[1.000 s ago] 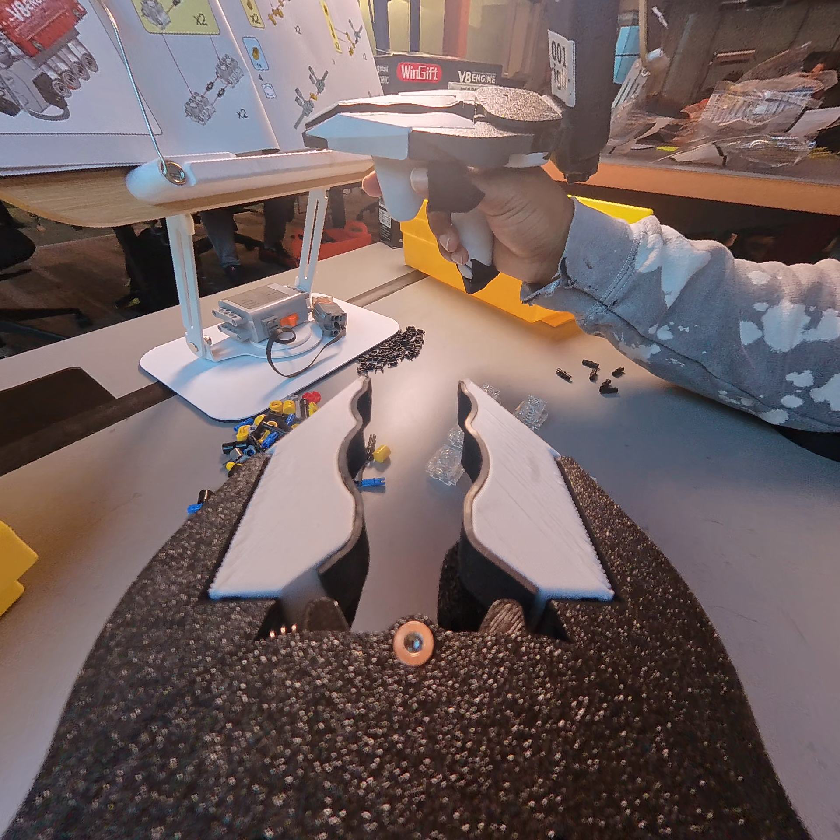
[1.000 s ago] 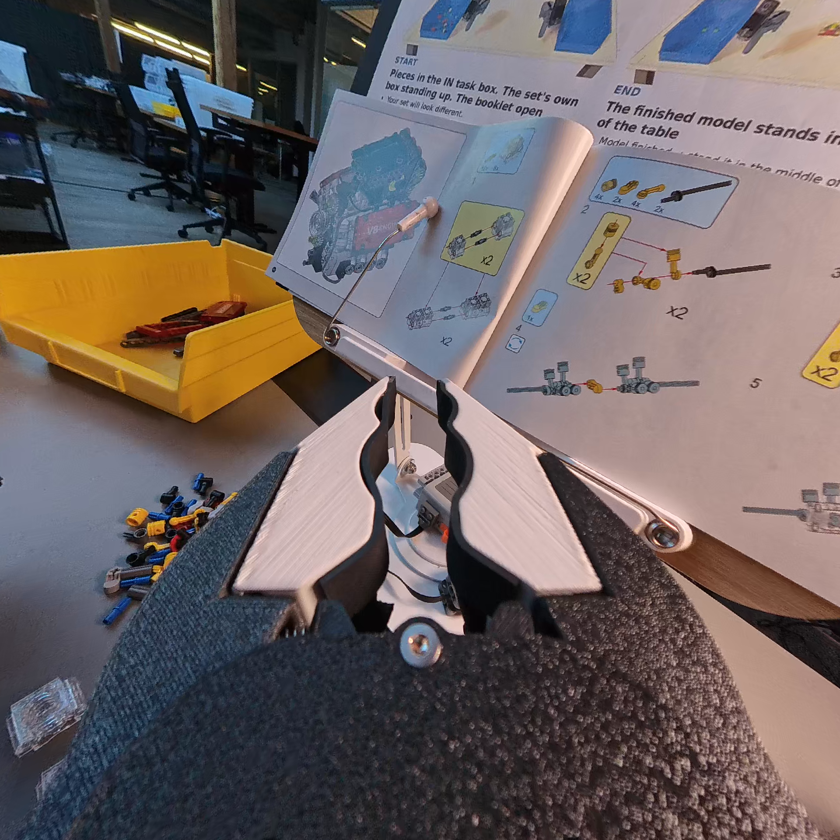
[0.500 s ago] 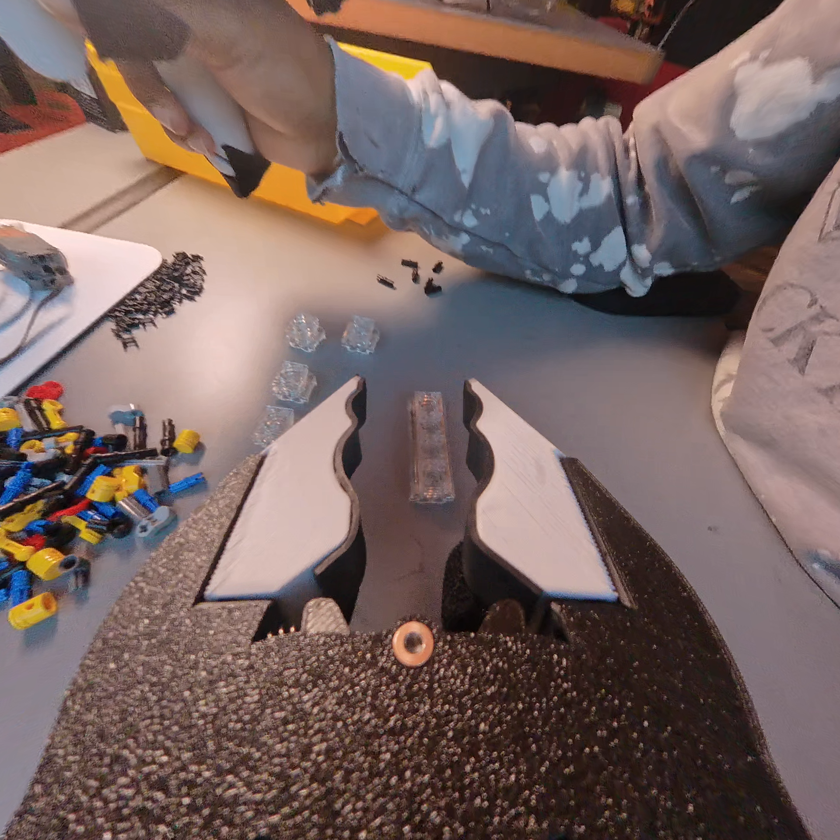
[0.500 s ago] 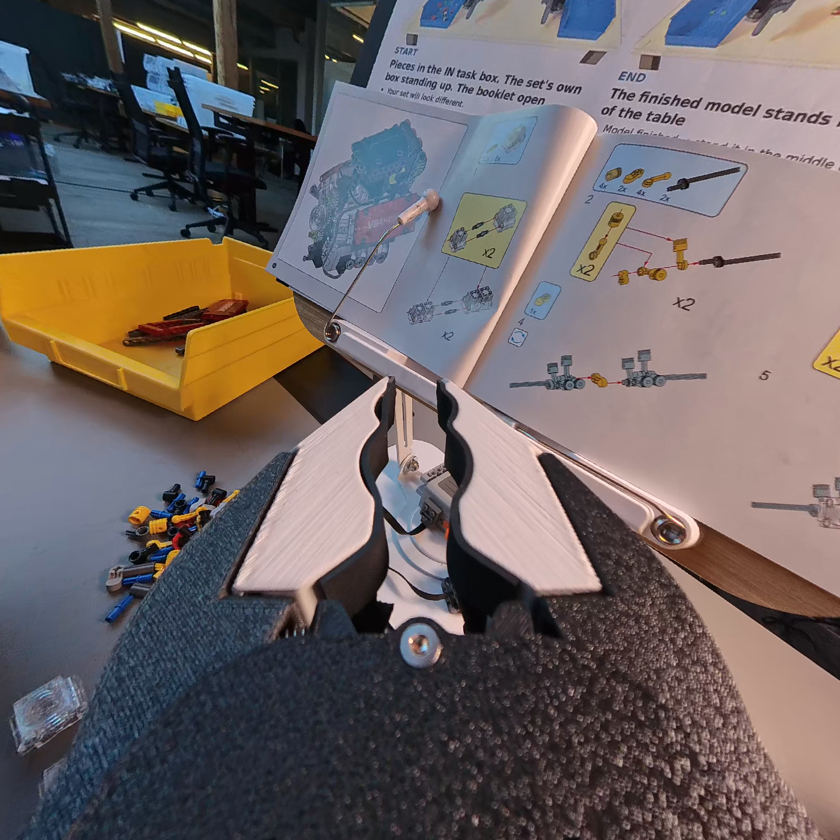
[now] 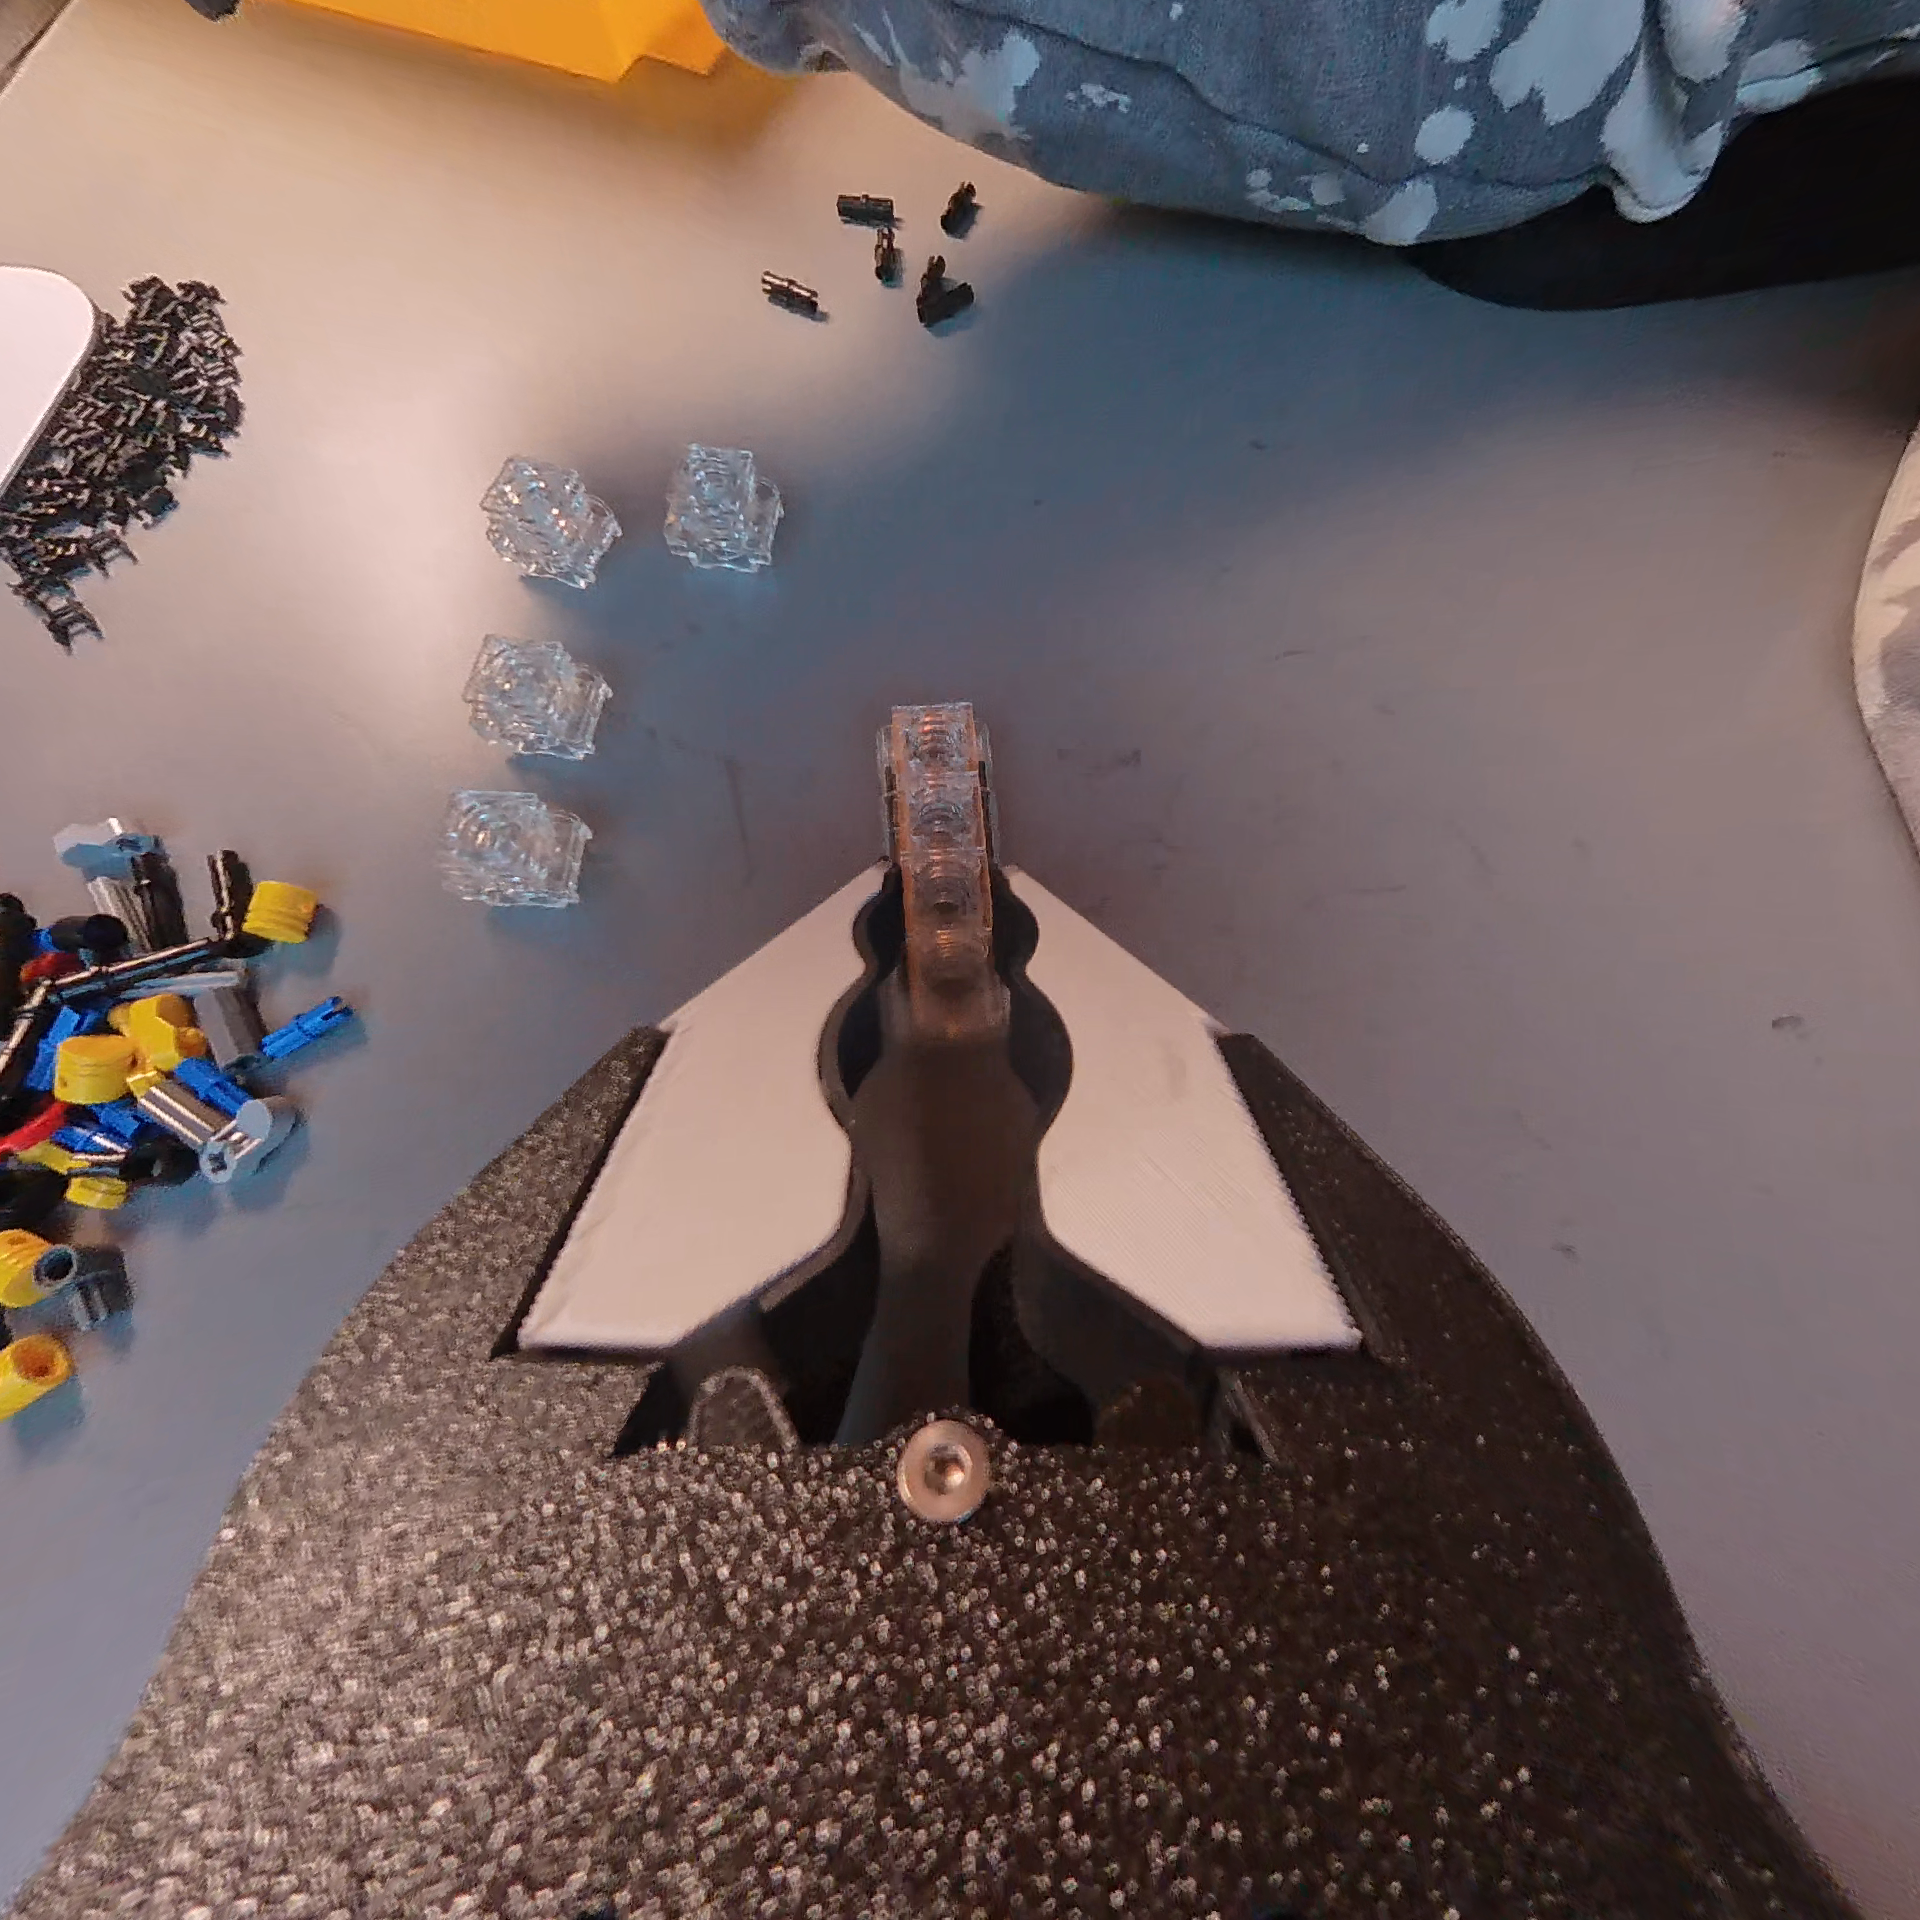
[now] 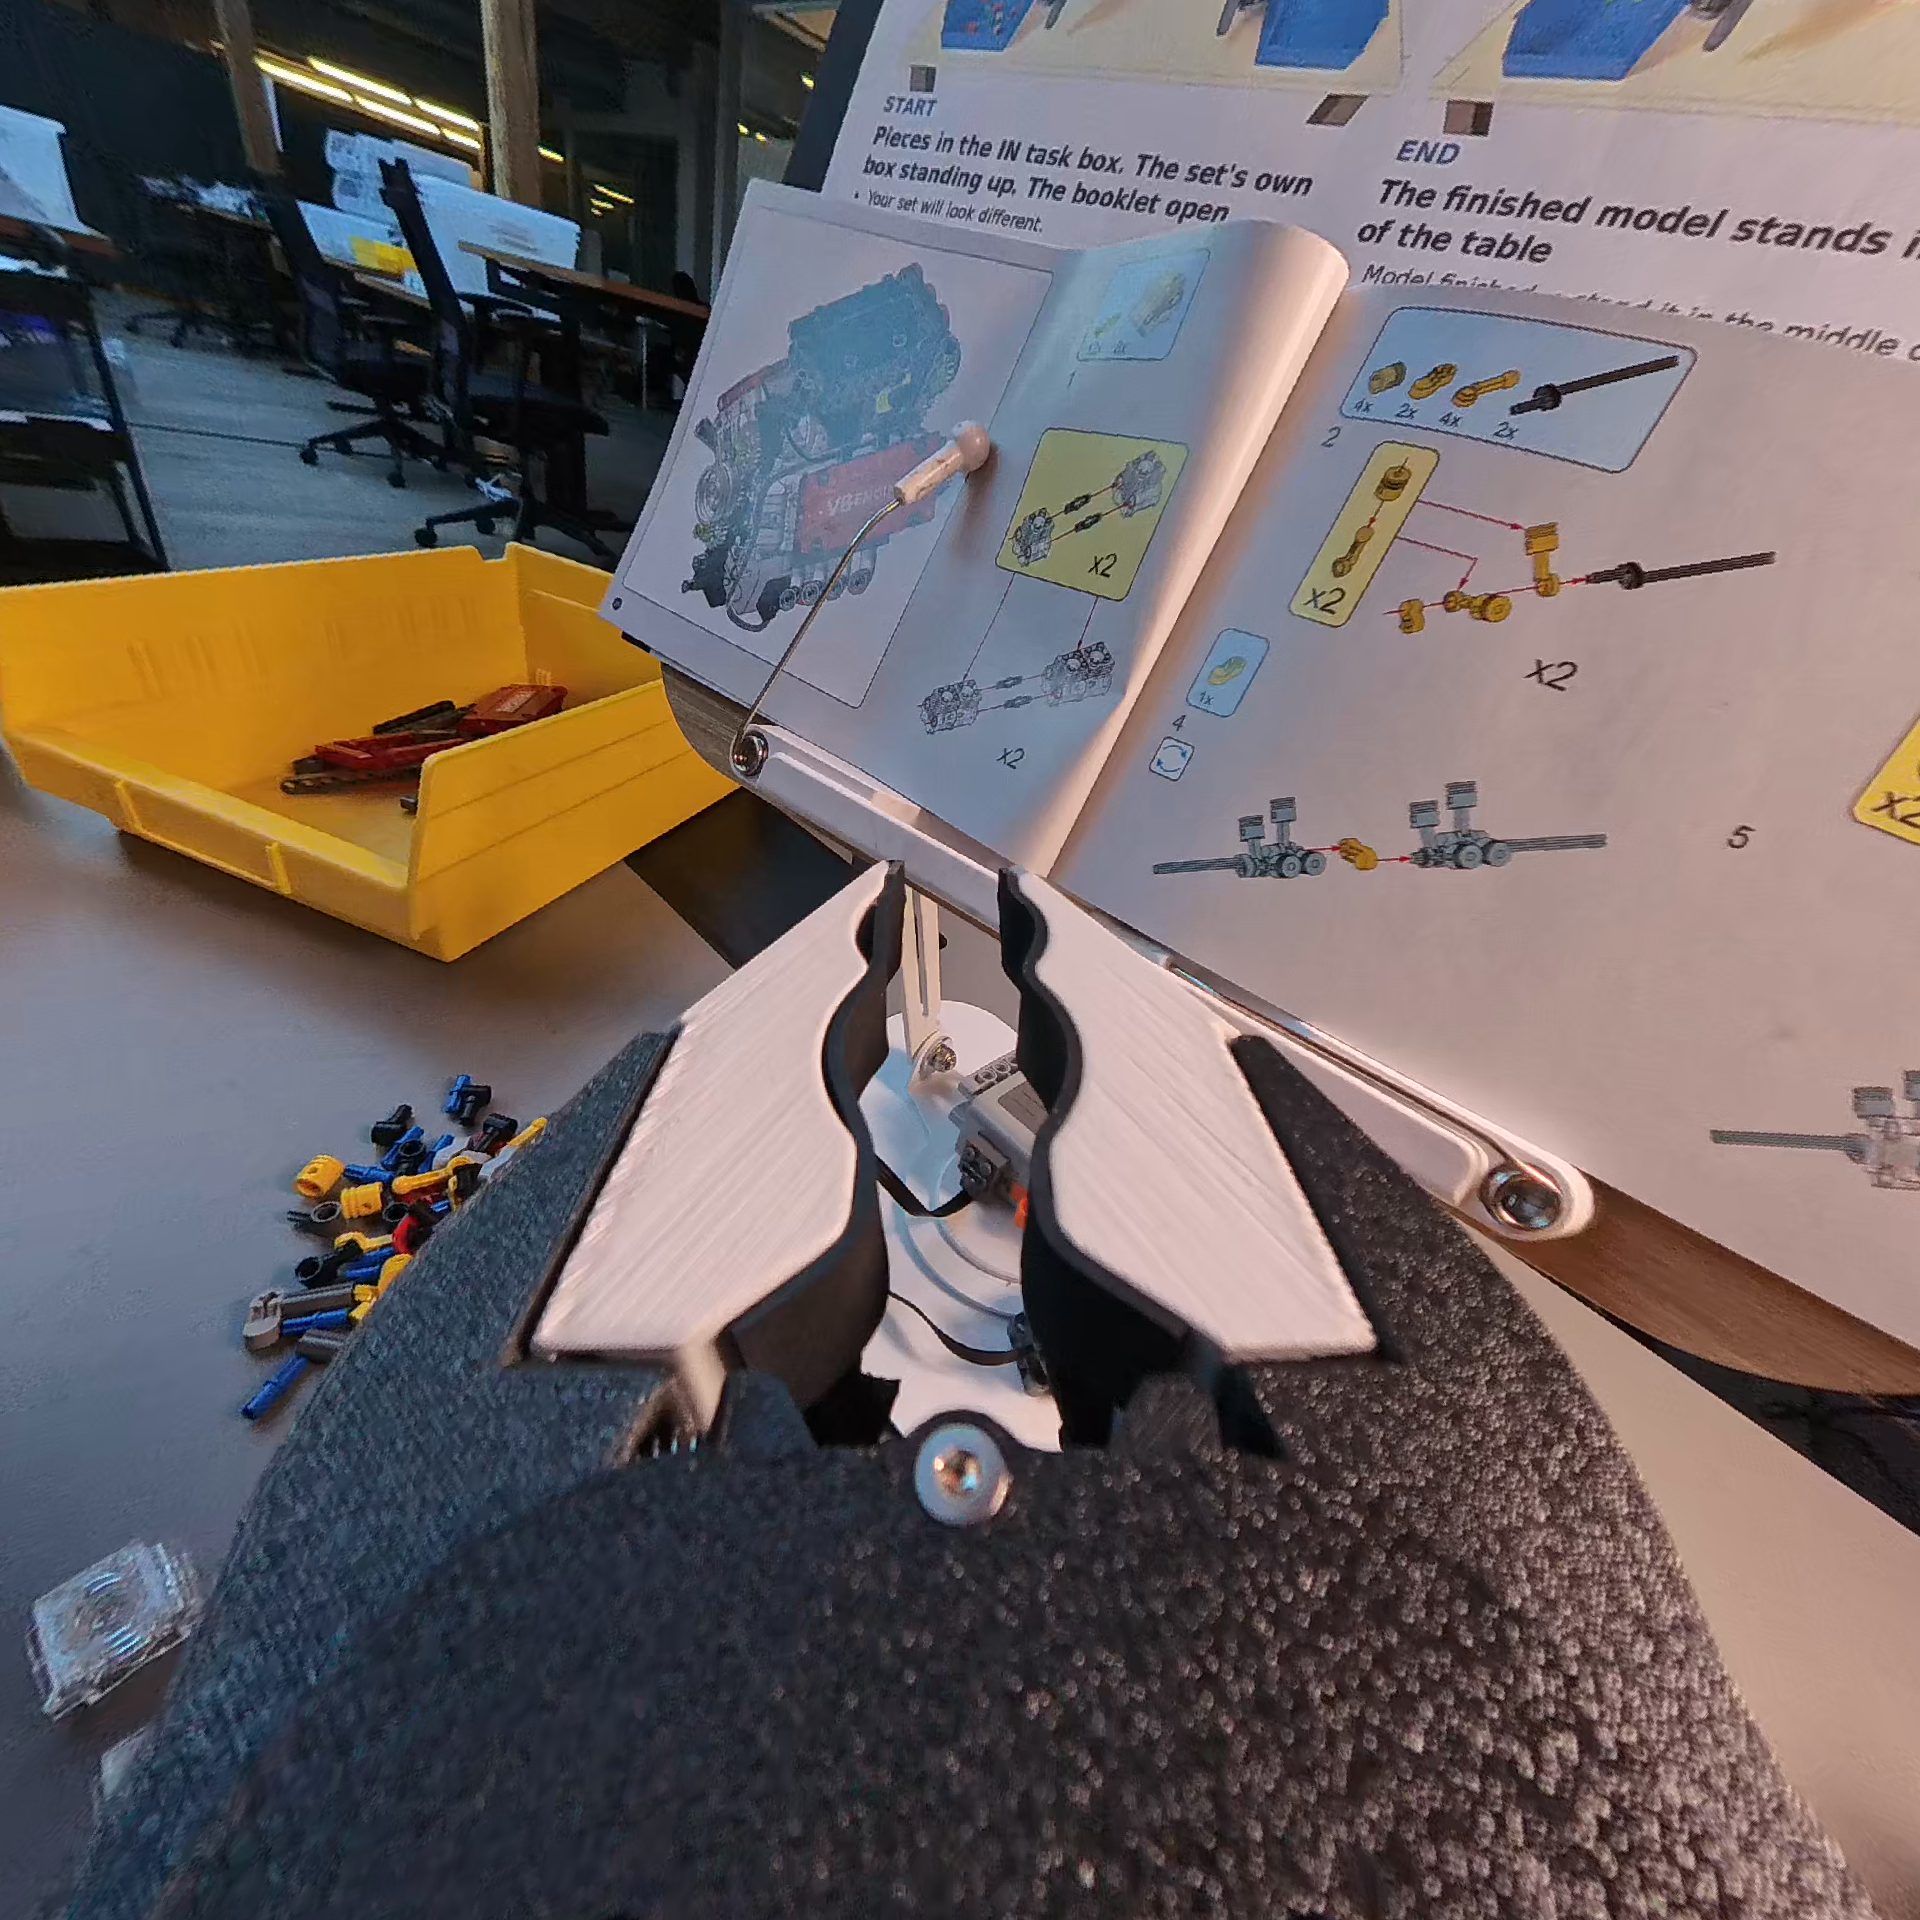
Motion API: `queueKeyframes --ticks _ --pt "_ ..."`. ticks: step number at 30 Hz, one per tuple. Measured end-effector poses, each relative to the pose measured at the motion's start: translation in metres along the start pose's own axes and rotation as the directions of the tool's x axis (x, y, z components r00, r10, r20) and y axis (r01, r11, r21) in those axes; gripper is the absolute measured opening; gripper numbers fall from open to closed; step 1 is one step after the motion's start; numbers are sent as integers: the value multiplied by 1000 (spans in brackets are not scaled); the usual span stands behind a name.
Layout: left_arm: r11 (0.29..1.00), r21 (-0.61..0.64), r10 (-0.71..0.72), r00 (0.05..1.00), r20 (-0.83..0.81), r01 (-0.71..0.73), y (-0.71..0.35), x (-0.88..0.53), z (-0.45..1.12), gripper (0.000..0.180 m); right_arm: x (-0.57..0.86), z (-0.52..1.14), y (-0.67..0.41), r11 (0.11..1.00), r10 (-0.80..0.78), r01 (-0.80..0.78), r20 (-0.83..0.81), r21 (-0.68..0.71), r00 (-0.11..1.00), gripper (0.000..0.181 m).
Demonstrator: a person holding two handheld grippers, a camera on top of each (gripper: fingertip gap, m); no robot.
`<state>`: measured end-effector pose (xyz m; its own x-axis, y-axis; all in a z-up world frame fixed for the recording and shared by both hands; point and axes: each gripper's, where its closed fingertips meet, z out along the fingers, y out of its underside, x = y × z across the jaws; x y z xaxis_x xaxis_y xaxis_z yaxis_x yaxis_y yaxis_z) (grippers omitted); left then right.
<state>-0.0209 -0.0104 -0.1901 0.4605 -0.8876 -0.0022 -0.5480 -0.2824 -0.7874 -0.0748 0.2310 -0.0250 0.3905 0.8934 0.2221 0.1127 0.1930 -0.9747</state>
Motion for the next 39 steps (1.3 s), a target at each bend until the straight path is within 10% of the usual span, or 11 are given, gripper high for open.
queueKeyframes --ticks 39 --pt "1000 -5 -23 998 53 23 12 -18 -16 14 -2 2 3 1000 4 -4 8 -8 1000 19"
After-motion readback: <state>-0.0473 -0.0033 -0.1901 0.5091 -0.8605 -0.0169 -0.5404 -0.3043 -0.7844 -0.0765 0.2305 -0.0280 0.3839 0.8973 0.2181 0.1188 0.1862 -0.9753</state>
